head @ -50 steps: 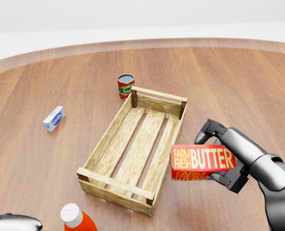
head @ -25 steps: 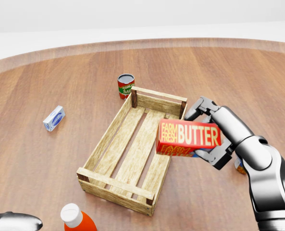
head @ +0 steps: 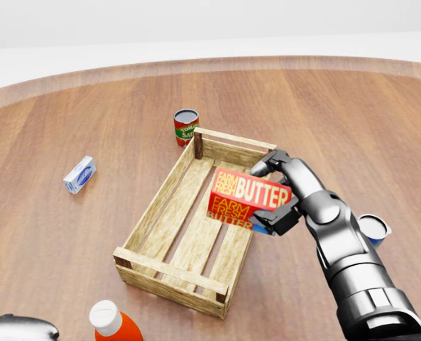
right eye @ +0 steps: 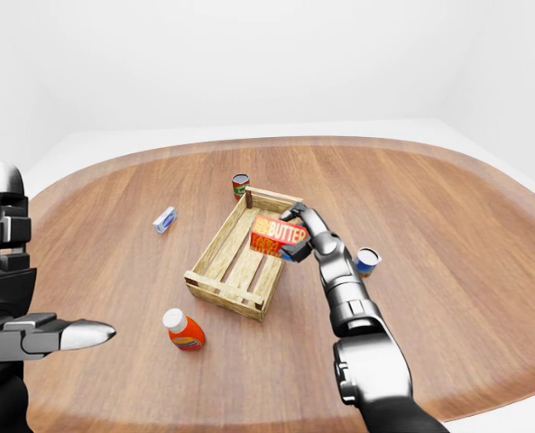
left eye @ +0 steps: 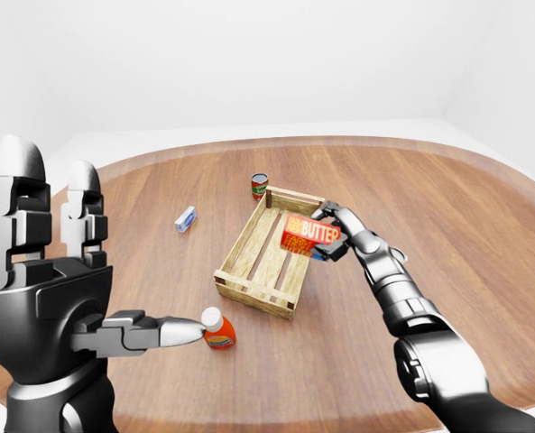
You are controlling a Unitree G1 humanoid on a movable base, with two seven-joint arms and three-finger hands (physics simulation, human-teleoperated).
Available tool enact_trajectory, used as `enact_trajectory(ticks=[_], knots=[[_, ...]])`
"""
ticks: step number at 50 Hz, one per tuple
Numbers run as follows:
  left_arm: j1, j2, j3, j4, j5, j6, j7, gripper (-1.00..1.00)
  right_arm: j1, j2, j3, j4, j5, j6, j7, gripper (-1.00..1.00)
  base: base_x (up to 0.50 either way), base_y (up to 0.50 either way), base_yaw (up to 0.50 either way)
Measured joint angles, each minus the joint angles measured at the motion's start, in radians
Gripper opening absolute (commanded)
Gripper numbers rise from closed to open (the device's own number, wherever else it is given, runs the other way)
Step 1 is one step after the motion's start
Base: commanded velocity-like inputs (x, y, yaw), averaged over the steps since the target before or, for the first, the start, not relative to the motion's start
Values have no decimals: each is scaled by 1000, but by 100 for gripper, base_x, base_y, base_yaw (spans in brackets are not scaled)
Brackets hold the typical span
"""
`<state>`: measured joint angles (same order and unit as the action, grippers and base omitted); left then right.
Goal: Pick up the butter and put it in the tray.
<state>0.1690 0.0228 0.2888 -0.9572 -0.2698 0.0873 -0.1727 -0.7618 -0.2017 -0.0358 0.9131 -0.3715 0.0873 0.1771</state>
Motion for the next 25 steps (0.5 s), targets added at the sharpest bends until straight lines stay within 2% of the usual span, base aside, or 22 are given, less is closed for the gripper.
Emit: enact_trajectory(ticks=[25], knots=[[-8, 5, 6, 6, -7, 0, 4, 100, -135, 103, 32, 167, -72, 0, -89, -100, 0, 0, 0]])
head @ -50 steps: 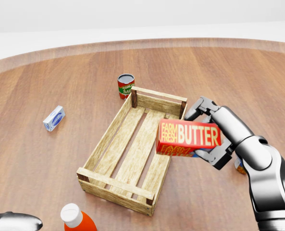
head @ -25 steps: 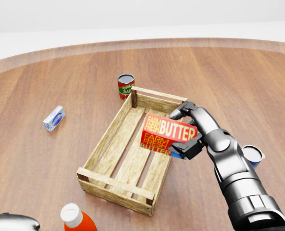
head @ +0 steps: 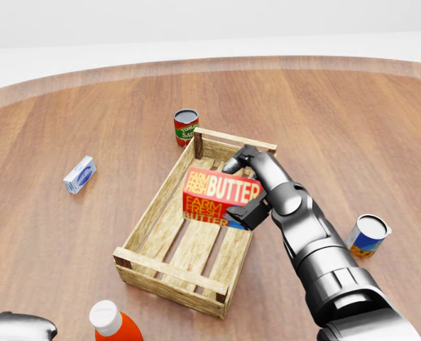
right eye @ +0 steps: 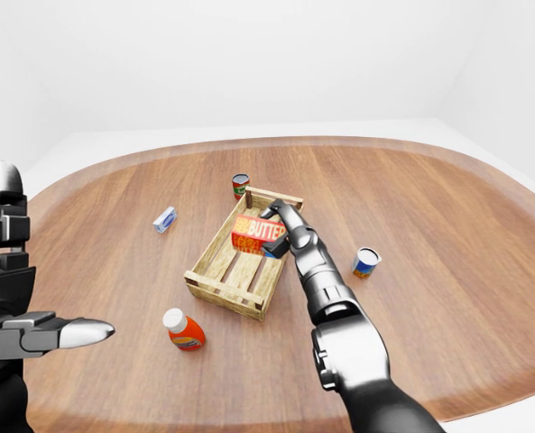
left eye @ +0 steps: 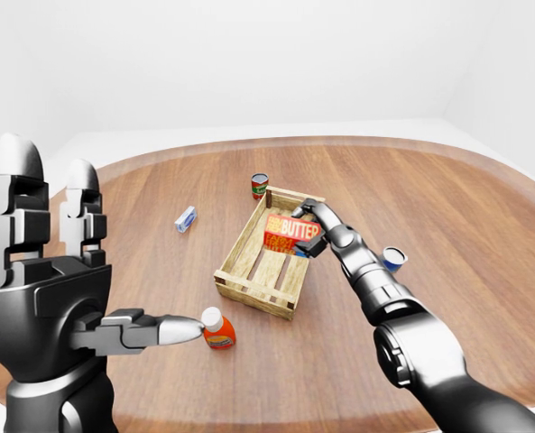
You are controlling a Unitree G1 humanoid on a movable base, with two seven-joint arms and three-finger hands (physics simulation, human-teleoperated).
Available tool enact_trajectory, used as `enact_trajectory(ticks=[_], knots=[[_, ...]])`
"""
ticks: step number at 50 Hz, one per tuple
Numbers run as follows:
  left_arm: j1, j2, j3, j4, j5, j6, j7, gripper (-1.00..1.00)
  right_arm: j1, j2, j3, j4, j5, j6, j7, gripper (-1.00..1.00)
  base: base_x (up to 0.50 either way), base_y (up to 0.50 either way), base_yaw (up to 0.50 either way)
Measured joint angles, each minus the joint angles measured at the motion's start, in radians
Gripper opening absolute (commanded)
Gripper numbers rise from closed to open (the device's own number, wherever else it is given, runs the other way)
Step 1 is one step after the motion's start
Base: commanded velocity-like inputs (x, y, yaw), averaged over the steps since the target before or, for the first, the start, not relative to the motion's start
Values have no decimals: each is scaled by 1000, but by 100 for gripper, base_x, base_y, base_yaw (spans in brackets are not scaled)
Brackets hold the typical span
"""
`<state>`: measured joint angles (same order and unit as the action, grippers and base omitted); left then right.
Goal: Pick up the butter and put it in the tray.
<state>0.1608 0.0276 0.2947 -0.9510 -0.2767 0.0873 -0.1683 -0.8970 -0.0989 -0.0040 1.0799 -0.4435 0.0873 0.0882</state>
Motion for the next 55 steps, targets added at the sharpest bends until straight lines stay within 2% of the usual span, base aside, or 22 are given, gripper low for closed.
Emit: enact_trajectory(ticks=[25, 55], knots=[[-9, 6, 20, -9, -19, 0, 5, 100, -16, 70, -29, 55, -66, 0, 6, -100, 0, 0, 0], [-15, 10, 26, -6, -25, 0, 6, 100, 27, 93, -82, 77, -118, 0, 21, -100, 0, 0, 0]])
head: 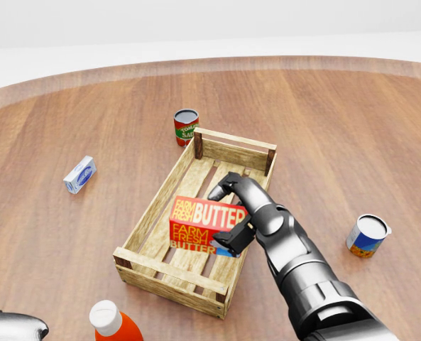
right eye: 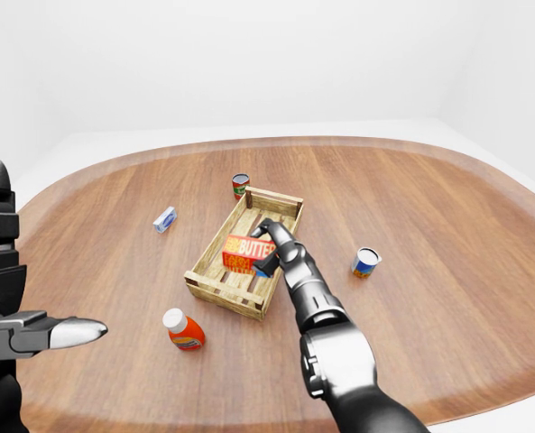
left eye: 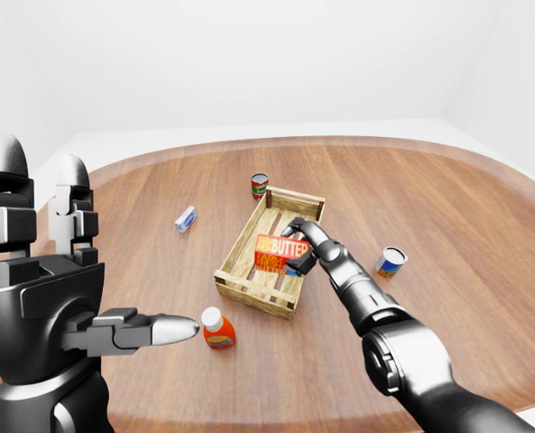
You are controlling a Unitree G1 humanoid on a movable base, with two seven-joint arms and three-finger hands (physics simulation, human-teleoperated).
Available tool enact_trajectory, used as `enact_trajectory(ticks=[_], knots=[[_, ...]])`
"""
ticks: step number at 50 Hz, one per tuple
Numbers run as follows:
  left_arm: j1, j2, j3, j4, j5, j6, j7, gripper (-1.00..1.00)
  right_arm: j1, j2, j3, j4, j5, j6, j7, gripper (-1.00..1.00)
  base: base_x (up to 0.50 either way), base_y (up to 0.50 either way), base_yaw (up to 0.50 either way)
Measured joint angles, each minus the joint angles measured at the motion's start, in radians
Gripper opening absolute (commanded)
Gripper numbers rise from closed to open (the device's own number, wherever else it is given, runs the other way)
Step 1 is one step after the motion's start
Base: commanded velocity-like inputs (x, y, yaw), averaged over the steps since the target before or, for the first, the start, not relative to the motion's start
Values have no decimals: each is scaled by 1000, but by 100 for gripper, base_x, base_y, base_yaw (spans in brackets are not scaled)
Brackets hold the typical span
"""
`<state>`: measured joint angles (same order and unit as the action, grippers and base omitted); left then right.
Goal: Pick up the butter and put it in the tray.
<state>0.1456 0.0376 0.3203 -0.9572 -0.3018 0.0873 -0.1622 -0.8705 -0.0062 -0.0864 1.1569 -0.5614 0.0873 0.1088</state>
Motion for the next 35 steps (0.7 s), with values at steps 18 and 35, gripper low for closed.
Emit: enact_trajectory(ticks=[18, 35], knots=[[-10, 6, 12, 1, -13, 0, 5, 100, -21, 21, -5, 1, -21, 0, 10, -100, 0, 0, 0], [-24, 15, 34, -7, -40, 0, 14, 100, -21, 38, -7, 3, -37, 0, 22, -100, 0, 0, 0]])
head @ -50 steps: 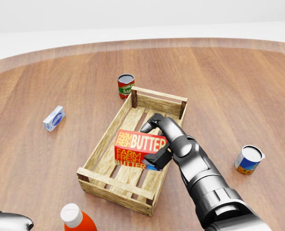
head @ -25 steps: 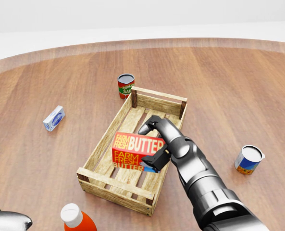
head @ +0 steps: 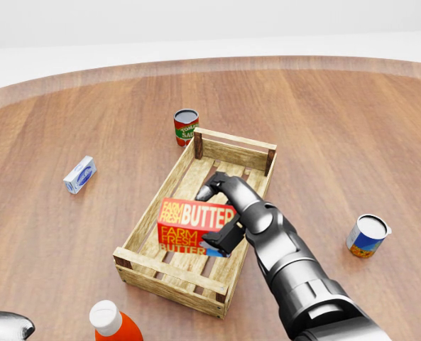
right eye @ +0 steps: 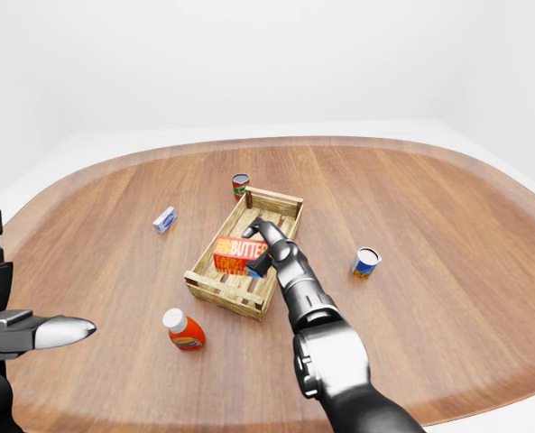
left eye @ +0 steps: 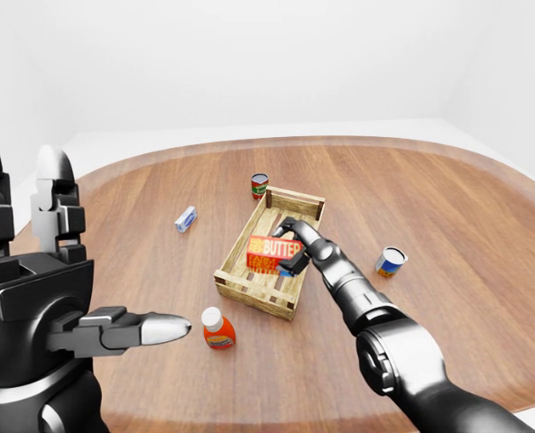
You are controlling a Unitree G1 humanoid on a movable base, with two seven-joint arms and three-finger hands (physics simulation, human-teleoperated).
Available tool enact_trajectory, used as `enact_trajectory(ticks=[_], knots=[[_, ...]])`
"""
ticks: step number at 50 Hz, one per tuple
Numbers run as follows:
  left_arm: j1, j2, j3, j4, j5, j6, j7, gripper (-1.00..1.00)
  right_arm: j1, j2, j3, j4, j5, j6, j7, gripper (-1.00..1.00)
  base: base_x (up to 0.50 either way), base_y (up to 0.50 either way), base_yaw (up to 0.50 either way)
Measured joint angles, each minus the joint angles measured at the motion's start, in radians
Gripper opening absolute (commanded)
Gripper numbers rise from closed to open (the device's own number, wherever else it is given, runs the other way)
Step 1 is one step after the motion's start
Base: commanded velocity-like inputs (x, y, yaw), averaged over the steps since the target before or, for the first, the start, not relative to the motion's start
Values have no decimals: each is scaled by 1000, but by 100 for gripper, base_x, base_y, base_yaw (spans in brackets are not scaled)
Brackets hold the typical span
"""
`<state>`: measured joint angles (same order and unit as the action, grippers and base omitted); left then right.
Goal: Pick up the butter and put it in the tray.
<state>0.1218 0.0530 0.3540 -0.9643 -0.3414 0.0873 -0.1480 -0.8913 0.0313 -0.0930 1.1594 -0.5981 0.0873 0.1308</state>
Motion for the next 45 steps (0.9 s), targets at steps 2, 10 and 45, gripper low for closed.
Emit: enact_trajectory(ticks=[2, 10, 45], knots=[[-1, 1, 1, 0, -2, 0, 1, 100, 0, 1, -1, 0, -1, 0, 1, -82, 0, 0, 0], [-2, 3, 4, -3, -8, 0, 3, 100, -4, 2, -18, -11, 8, 0, -2, 100, 0, 0, 0], [-3, 6, 14, -16, -22, 0, 6, 100, -62, -8, -13, -49, 91, 0, 85, 100, 0, 0, 0]])
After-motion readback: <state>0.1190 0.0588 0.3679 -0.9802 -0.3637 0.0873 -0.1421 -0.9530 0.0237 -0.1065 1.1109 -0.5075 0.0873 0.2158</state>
